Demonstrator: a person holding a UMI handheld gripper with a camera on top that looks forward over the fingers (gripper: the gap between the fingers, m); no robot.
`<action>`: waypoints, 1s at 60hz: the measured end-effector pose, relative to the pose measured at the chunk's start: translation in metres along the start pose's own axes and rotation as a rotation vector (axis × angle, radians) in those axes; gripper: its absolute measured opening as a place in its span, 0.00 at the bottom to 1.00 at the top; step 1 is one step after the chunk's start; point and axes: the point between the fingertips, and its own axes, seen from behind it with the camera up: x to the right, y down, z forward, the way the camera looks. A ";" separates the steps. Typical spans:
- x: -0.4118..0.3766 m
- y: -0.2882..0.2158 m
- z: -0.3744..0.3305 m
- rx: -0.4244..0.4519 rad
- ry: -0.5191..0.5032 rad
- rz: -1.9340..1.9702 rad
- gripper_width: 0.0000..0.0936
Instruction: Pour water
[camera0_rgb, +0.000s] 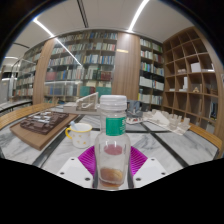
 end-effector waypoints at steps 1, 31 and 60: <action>0.008 -0.004 0.004 0.004 0.017 -0.012 0.42; 0.067 -0.229 0.151 0.355 0.458 -1.234 0.42; -0.060 -0.147 0.208 0.537 0.307 -2.165 0.42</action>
